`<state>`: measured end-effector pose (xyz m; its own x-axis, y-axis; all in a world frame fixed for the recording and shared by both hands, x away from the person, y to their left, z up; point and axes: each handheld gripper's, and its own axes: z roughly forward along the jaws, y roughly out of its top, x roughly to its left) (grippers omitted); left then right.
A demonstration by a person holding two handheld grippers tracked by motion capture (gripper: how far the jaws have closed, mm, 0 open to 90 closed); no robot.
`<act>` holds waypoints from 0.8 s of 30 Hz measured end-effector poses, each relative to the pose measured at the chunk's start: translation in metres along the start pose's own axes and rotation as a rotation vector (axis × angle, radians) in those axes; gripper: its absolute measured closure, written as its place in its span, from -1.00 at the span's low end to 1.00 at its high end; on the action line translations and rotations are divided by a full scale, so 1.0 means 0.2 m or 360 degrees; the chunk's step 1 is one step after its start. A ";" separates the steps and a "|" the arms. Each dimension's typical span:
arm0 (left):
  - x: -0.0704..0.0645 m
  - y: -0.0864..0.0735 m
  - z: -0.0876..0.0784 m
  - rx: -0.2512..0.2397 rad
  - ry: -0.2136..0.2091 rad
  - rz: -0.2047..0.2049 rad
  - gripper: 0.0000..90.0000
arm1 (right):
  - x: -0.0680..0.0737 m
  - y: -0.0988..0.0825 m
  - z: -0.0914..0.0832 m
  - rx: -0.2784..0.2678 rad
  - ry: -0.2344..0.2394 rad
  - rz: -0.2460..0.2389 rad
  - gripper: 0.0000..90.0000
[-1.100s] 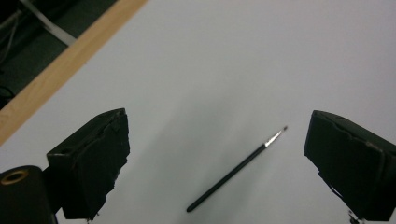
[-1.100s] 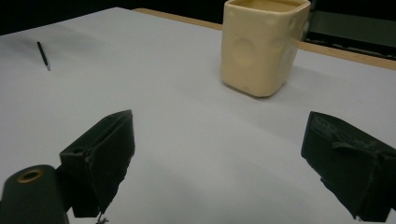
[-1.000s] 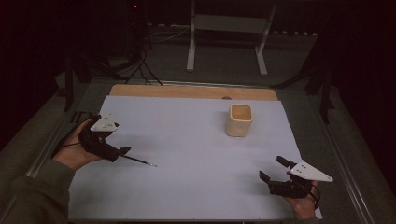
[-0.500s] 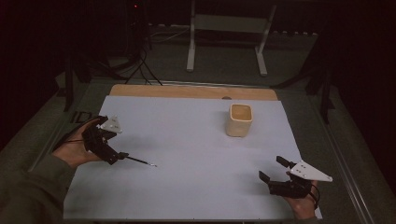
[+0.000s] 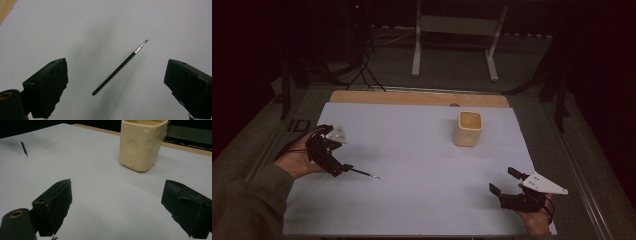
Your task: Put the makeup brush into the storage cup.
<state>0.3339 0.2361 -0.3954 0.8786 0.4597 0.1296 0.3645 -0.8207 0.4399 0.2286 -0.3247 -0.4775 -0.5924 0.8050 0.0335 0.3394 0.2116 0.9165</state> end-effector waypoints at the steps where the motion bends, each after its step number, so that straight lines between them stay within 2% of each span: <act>1: 0.00 0.00 0.01 -0.0001 -0.0002 -0.0003 -0.87 | 0.00 0.00 0.00 0.0002 0.0000 0.0002 -0.79; 9: 0.01 0.00 0.05 0.0039 -0.0004 0.0000 -0.87 | 0.00 0.00 0.00 0.0002 0.0001 0.0003 -0.79; 17: 0.01 0.01 0.14 0.0115 -0.0015 0.0009 -0.86 | 0.00 0.00 0.00 0.0004 0.0002 -0.0003 -0.79; 24: 0.00 0.03 0.20 0.0183 -0.0041 0.0046 -0.86 | 0.00 0.00 0.00 0.0003 0.0002 -0.0002 -0.79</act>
<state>0.3475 0.2172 -0.4281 0.8962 0.4279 0.1170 0.3708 -0.8675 0.3316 0.2286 -0.3245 -0.4777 -0.5937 0.8040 0.0328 0.3402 0.2139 0.9157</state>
